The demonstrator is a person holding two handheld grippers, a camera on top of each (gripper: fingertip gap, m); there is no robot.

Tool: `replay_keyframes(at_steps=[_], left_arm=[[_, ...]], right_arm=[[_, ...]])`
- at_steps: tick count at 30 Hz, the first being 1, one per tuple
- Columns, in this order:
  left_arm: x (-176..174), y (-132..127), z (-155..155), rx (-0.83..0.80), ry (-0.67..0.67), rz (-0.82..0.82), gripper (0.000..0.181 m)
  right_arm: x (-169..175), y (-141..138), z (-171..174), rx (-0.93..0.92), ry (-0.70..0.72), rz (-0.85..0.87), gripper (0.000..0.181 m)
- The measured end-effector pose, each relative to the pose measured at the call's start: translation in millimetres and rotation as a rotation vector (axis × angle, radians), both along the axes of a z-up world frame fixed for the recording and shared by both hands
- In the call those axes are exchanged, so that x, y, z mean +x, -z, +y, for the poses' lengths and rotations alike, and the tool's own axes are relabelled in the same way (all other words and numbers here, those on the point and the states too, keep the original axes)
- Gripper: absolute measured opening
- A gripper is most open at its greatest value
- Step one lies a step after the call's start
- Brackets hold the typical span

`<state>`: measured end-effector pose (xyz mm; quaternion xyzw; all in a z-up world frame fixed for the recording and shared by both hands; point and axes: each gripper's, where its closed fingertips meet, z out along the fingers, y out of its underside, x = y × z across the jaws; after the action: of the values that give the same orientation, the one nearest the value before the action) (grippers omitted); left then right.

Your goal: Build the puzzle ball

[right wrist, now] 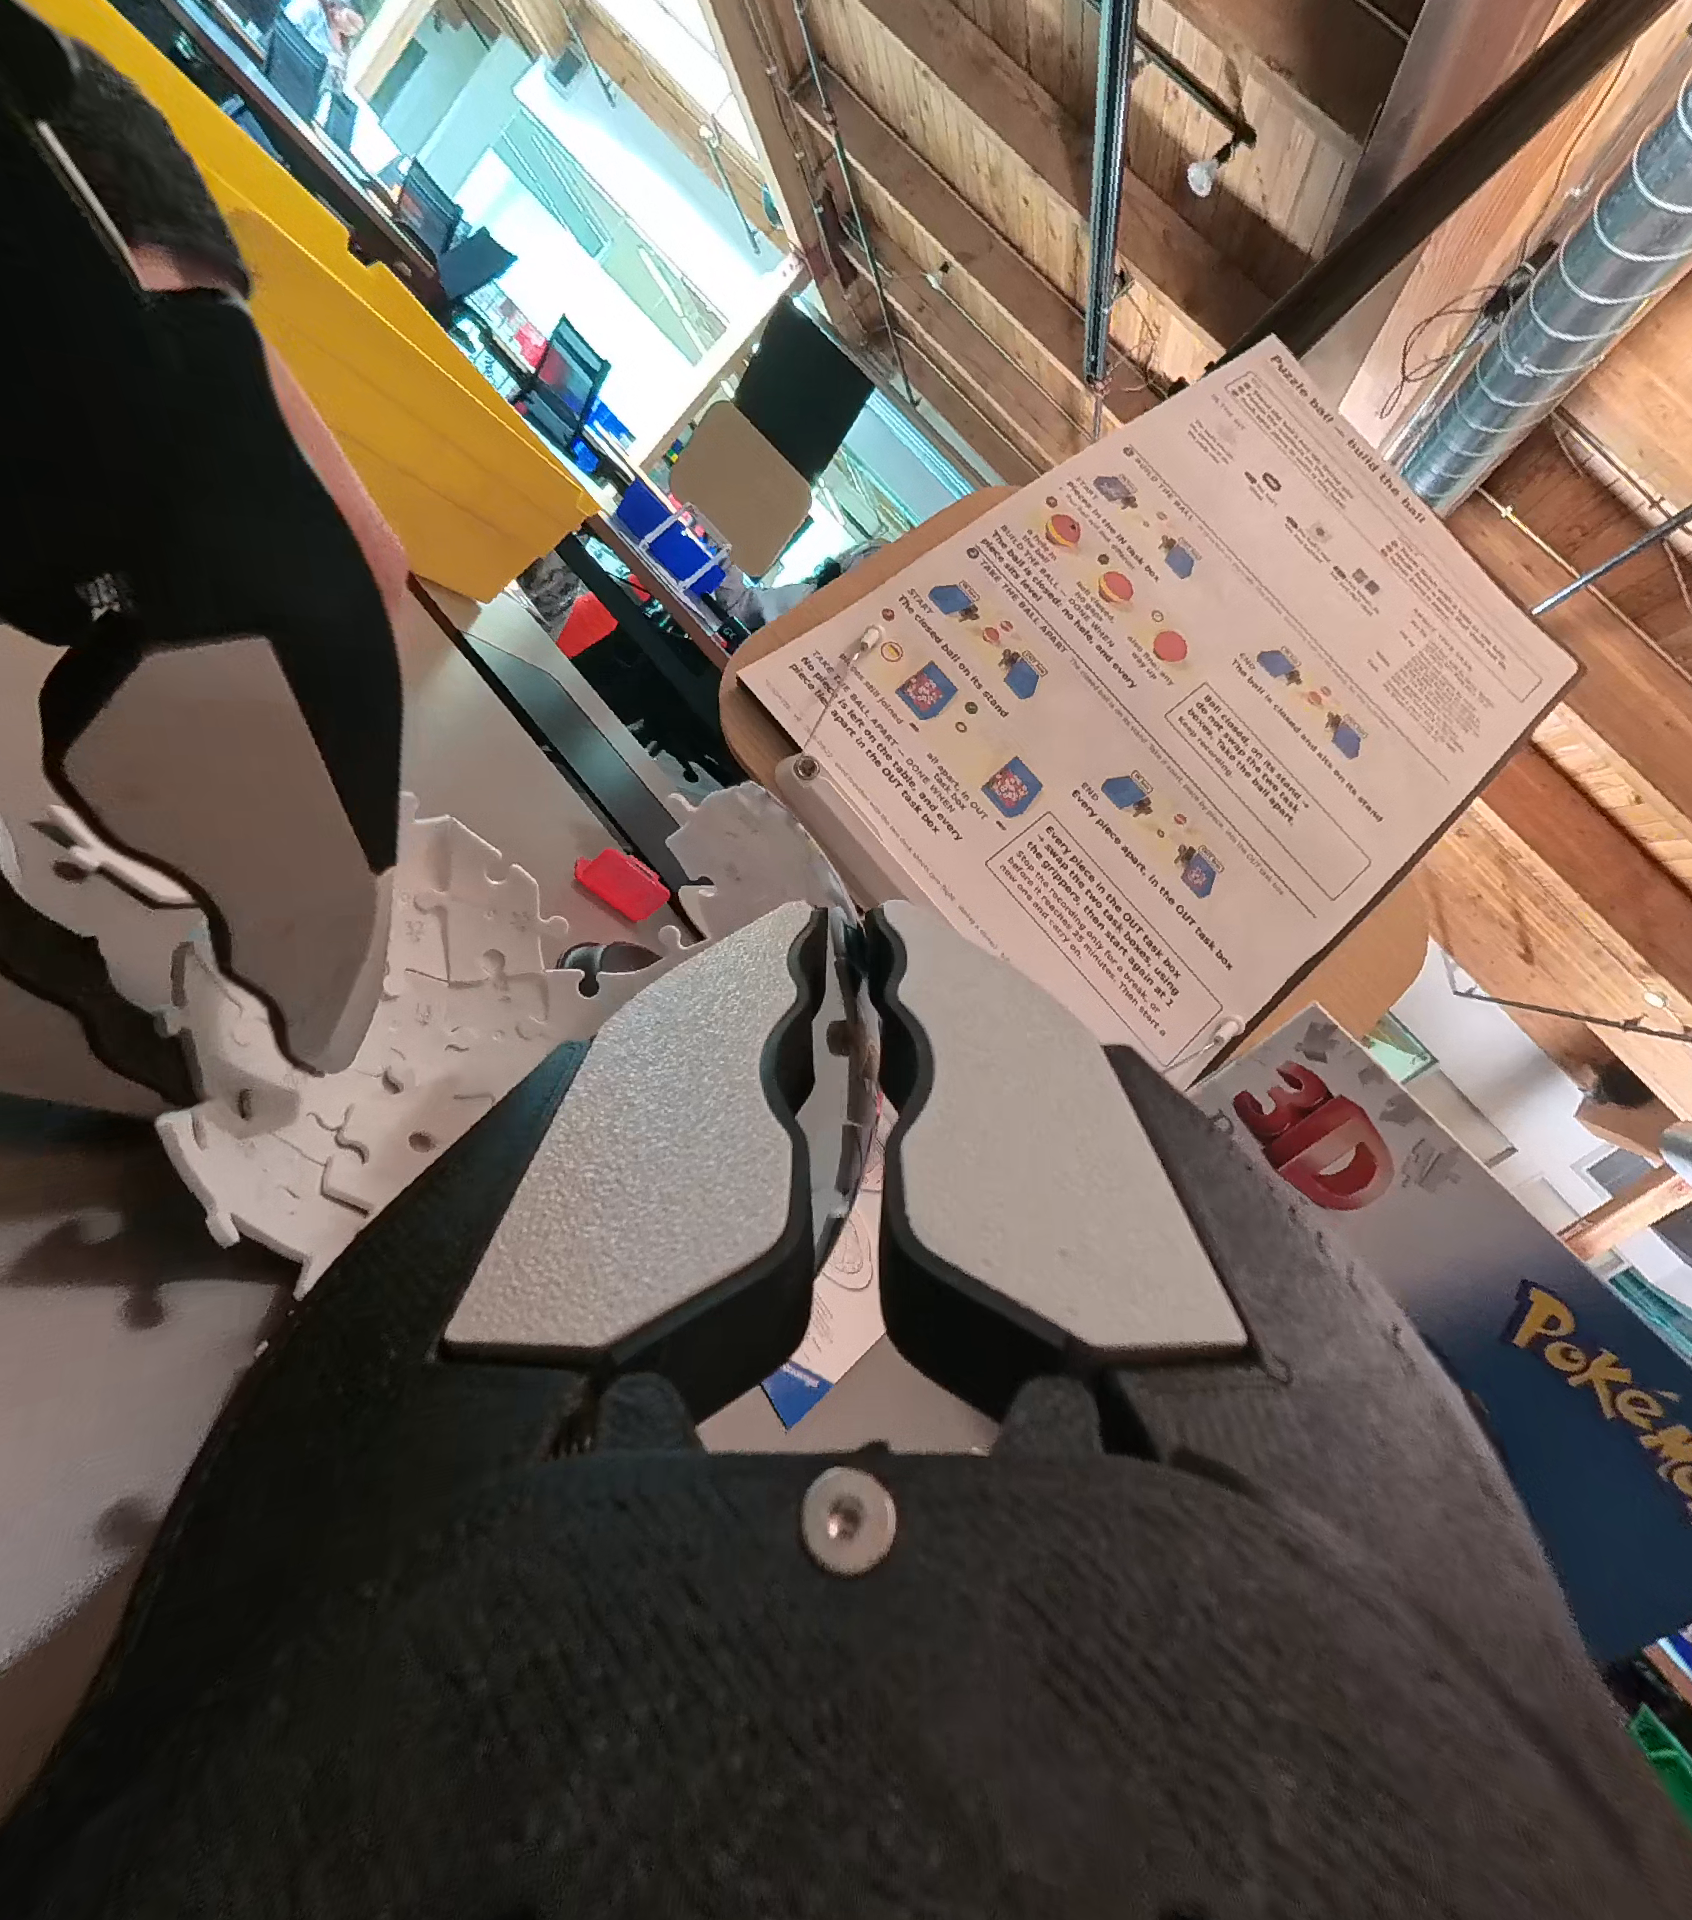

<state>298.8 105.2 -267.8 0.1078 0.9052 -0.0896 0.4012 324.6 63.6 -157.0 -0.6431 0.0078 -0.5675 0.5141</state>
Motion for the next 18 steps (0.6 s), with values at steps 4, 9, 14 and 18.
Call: replay_keyframes(at_steps=[4, 9, 14, 18], left_arm=[[0.0, 1.1, -1.7, 0.044, 0.03, -0.015, 0.013], [0.0, 2.4, -1.5, 0.057, 0.043, -0.032, 0.007], [1.2, 2.6, -1.6, 0.048, 0.045, -0.048, 0.006], [2.3, 2.8, -1.9, 0.058, 0.058, -0.06, 0.006]], right_arm=[[1.7, -0.3, -1.5, 0.013, 0.001, 0.01, 0.007], [1.0, -0.5, -0.5, 0.009, 0.0, 0.006, 0.007], [0.7, -0.8, -0.1, 0.005, 0.001, 0.002, 0.007], [0.1, -1.0, 0.3, 0.002, 0.001, -0.002, 0.007]])
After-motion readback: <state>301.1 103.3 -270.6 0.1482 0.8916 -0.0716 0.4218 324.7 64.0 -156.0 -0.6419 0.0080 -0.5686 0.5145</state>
